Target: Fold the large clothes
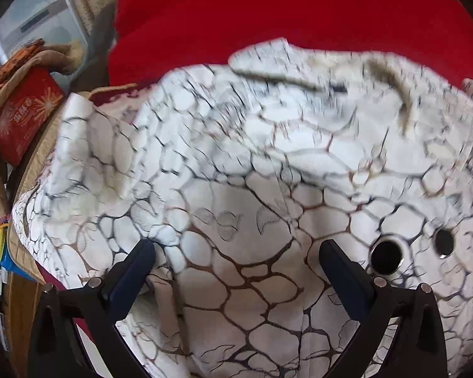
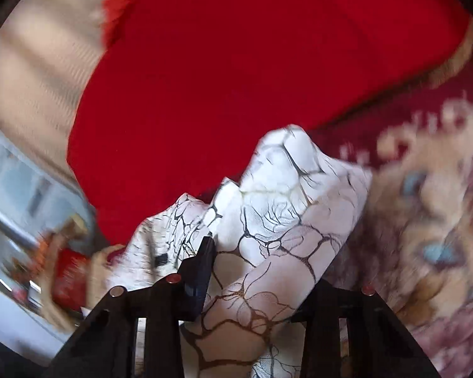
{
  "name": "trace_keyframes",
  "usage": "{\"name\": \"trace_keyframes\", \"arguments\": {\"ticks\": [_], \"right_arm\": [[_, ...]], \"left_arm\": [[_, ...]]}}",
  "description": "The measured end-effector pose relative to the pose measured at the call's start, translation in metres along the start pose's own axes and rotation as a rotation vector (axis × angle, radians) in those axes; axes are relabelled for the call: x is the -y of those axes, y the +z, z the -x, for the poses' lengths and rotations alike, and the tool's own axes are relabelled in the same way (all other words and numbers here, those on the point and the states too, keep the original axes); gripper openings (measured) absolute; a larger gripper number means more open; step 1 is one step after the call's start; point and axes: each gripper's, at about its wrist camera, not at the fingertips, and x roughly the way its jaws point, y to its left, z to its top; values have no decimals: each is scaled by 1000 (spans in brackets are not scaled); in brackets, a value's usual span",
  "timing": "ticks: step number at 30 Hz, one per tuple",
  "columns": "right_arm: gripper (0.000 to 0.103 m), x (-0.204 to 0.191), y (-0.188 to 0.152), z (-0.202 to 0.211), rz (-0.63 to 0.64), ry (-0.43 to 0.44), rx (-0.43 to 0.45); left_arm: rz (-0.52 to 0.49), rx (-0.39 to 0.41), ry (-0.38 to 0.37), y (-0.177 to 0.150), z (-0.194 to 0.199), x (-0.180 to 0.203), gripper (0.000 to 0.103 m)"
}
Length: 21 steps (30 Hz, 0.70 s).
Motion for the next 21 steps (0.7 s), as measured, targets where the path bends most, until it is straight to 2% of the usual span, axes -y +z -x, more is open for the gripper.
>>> {"name": "trace_keyframes", "arguments": {"ticks": [2, 5, 7, 10, 11, 13, 14, 17, 18, 21], "right_arm": [[39, -24, -10, 7, 101, -6, 54], [39, -57, -26, 12, 219, 45, 88], [39, -77, -37, 14, 287, 65, 102], [42, -101, -65, 13, 393, 87, 105], [44, -108, -73, 11, 425, 98, 97], [56, -120, -86, 9, 482, 118, 69], [69, -125, -92, 7, 507, 130, 43], [72, -124, -104, 12, 540, 166, 6], [75, -123, -105, 15, 544, 191, -13], [75, -117, -108, 22, 535, 294, -88]], "left_arm": [[33, 59, -8, 1, 17, -10, 103], [111, 145, -19, 3, 39, -31, 103], [162, 172, -26, 5, 45, -44, 103], [215, 171, -48, 8, 38, -61, 103], [229, 170, -52, 7, 38, -65, 103], [248, 177, -81, 5, 38, -71, 103], [254, 183, -96, 6, 38, -72, 103], [268, 214, -166, 8, 42, -72, 103], [271, 221, -190, 10, 43, -71, 103], [283, 242, -226, 16, 46, -64, 103]]}}
